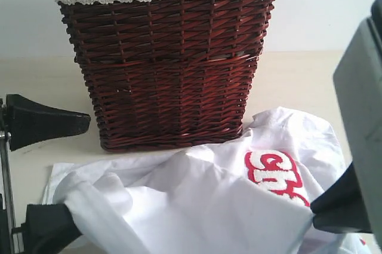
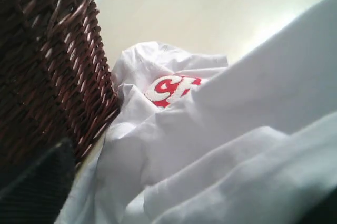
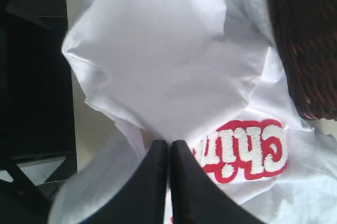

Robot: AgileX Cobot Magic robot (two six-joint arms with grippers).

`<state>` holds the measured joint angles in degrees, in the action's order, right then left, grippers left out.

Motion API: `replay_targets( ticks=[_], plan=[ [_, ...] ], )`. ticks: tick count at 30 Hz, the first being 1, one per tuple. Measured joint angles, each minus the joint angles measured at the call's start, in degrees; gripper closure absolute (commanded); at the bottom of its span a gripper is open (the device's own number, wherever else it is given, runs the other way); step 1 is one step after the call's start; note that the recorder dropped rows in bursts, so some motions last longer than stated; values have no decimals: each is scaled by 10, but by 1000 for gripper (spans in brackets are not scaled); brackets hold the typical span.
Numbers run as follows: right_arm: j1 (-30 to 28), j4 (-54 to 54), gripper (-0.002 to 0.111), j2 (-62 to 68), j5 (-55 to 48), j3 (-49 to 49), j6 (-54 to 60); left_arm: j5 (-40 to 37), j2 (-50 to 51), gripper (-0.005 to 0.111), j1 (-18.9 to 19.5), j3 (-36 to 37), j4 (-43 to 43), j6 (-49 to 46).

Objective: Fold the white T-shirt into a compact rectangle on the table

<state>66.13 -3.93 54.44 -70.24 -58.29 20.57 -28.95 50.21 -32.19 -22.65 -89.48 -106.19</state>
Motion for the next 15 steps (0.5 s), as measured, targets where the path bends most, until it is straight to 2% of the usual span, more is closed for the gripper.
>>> replay_targets(
  ticks=[9,15],
  plan=[
    [0,14,108,0,0,92,11,-24,-51,3,0,-1,-14,7],
    [0,11,108,0,0,102,14,-33,-59,3,0,-1,-42,23]
  ],
)
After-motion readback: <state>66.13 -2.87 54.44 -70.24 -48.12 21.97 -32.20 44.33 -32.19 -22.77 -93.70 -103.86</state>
